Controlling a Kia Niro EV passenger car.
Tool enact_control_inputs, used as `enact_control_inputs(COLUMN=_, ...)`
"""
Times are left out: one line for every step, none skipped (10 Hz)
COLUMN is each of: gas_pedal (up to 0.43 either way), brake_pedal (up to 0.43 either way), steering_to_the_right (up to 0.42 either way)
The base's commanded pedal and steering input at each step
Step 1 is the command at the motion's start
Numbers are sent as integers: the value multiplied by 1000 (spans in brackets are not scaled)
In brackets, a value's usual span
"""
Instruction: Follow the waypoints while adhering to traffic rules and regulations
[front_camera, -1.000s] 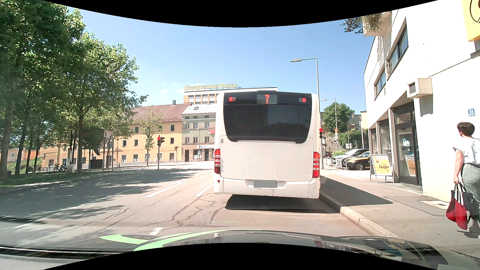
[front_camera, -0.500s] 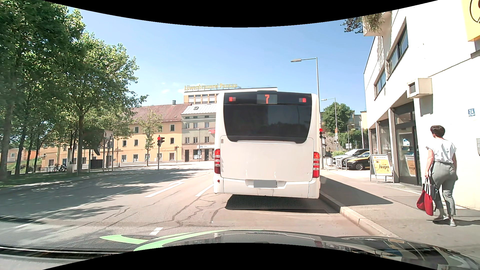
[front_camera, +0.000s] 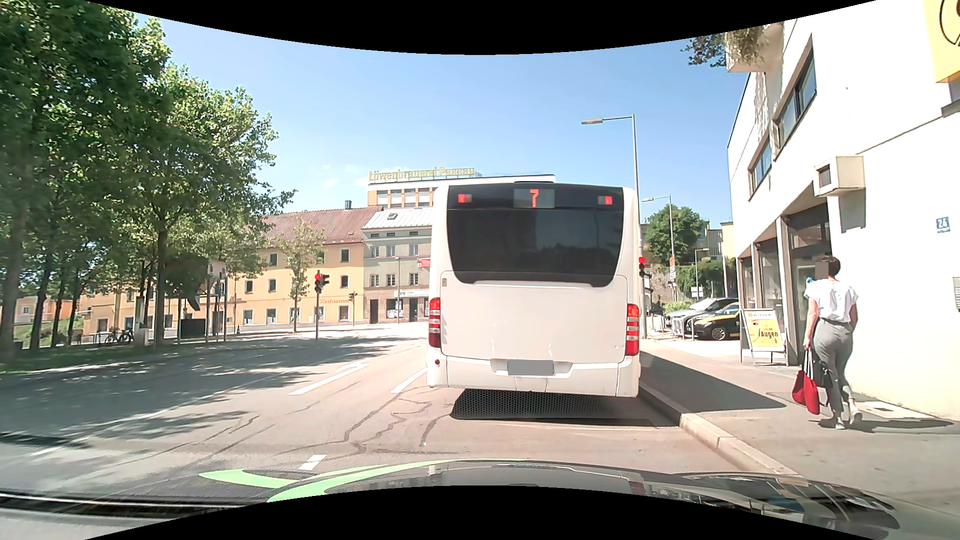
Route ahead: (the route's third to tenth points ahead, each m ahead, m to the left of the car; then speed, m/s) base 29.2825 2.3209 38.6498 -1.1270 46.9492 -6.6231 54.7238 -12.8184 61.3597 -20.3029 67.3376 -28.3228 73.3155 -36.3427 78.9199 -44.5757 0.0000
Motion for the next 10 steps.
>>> enact_control_inputs(gas_pedal=0, brake_pedal=287, steering_to_the_right=24)
enact_control_inputs(gas_pedal=0, brake_pedal=287, steering_to_the_right=24)
enact_control_inputs(gas_pedal=0, brake_pedal=287, steering_to_the_right=25)
enact_control_inputs(gas_pedal=0, brake_pedal=287, steering_to_the_right=26)
enact_control_inputs(gas_pedal=0, brake_pedal=287, steering_to_the_right=25)
enact_control_inputs(gas_pedal=0, brake_pedal=287, steering_to_the_right=25)
enact_control_inputs(gas_pedal=0, brake_pedal=287, steering_to_the_right=25)
enact_control_inputs(gas_pedal=0, brake_pedal=287, steering_to_the_right=26)
enact_control_inputs(gas_pedal=0, brake_pedal=287, steering_to_the_right=26)
enact_control_inputs(gas_pedal=0, brake_pedal=287, steering_to_the_right=26)
